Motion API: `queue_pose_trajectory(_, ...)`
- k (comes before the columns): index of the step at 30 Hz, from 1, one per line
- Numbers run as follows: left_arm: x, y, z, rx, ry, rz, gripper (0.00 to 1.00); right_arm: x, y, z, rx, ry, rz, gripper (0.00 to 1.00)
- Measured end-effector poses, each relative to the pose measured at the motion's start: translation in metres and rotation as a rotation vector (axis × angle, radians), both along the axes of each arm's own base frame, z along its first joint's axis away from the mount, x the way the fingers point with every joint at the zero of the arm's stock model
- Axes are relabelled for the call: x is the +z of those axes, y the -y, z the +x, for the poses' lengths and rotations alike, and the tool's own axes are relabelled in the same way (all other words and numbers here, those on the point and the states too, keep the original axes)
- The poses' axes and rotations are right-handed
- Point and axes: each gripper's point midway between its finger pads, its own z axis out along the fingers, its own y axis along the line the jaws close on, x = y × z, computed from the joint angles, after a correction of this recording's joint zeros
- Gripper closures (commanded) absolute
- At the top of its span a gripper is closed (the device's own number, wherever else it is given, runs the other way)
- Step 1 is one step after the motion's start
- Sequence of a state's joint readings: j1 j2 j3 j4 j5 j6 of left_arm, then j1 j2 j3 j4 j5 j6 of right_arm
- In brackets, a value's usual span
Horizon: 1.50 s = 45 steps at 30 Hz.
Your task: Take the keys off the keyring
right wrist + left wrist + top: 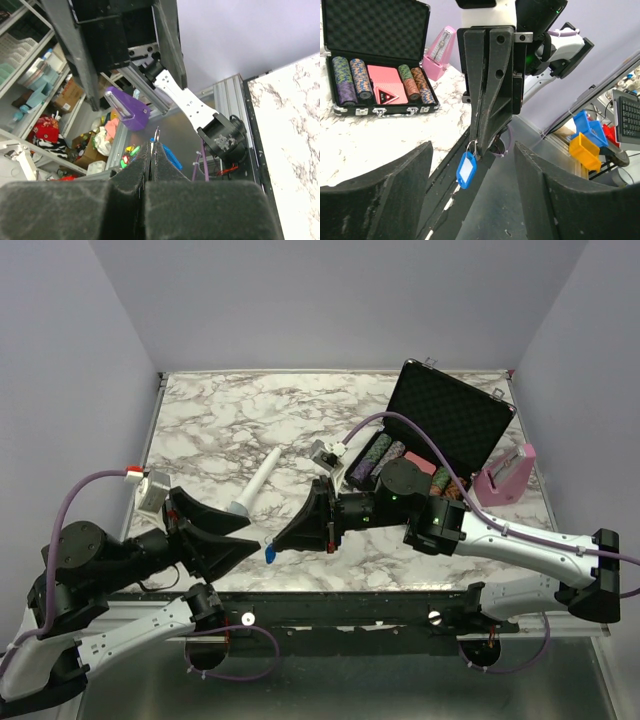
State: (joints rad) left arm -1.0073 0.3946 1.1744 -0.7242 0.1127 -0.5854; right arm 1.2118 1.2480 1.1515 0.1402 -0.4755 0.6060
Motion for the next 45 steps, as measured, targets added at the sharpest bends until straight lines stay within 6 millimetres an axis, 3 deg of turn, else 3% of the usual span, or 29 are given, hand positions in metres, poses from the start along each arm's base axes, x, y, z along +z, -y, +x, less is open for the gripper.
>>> queue_pose_trajectory(10, -0.014, 0.011, 0.001, -0.021, -0.049, -0.021, 0.42, 0.02, -0.001, -0.003, 0.014, -0.02, 0.086, 0.99)
queue_pose_trajectory(19, -0.01, 0.017, -0.006, -0.07, -0.056, -0.063, 0.59, 0.025, -0.001, -0.004, 0.019, -0.029, 0.103, 0.99)
queue_pose_trajectory(45, -0.004, 0.021, -0.014, -0.119, -0.08, -0.09, 0.68, 0.028, -0.001, -0.004, 0.02, -0.025, 0.115, 0.99)
